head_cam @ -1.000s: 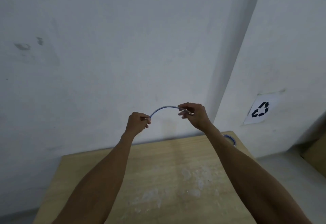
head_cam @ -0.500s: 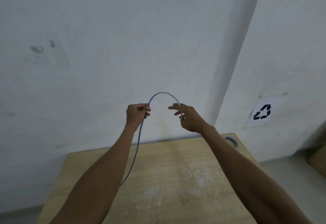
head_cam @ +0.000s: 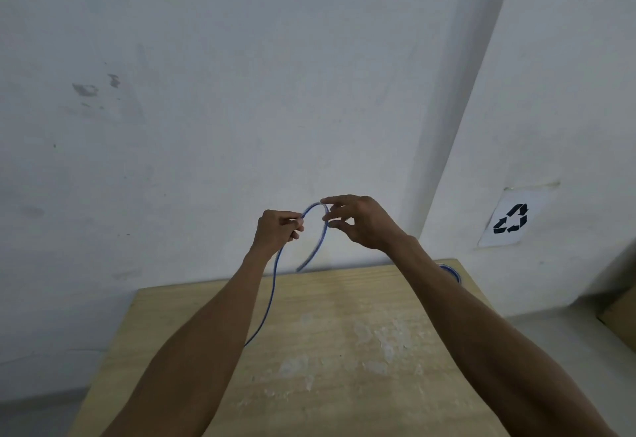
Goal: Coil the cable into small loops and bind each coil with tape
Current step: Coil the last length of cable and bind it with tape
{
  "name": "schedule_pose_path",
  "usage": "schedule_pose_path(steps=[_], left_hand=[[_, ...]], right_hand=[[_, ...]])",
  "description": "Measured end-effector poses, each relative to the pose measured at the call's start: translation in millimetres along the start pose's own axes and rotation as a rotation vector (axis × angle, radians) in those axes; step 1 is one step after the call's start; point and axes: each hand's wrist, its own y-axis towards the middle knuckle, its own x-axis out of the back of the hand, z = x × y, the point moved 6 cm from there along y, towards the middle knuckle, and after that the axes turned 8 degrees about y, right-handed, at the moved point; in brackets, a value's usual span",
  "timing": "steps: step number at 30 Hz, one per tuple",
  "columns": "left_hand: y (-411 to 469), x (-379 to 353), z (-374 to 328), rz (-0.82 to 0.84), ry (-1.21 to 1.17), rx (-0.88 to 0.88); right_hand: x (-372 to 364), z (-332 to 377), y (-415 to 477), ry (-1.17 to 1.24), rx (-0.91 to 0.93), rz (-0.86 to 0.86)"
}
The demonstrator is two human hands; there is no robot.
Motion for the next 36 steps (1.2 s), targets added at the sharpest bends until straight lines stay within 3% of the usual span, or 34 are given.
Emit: schedule_pose_path(steps=[5, 7, 11, 15, 18, 24, 30, 36], left_hand=[[-5, -13, -14, 0.129, 0.019, -0.031], [-12, -21, -14, 0.237, 0.013, -0.015], [-33, -26, -23, 0.291, -0.108, -0.035], [-36, -27, -28, 0.305, -0.119, -0.079], [-32, -18, -30, 0.228, -0.120, -0.121], [-33, -5, -39, 0.186, -0.107, -0.131], [-29, 5, -36, 0.112, -0.140, -0.095], [-32, -5, -22, 0.213, -0.125, -0.026]], right_hand=[[2, 6, -3, -0.028, -0.030, 0.027], [13, 3, -3, 0.101, -0.140, -0.084], [36, -20, -9, 0.408, -0.511, -0.389], [44, -34, -17, 0.385, -0.615, -0.517], [37, -43, -22, 0.221, -0.605, -0.413], [17, -52, -33, 0.126, -0.687, -0.149], [13, -62, -43, 0.421, -0.866, -0.232], [8, -69, -36, 0.828, -0.940, -0.477]])
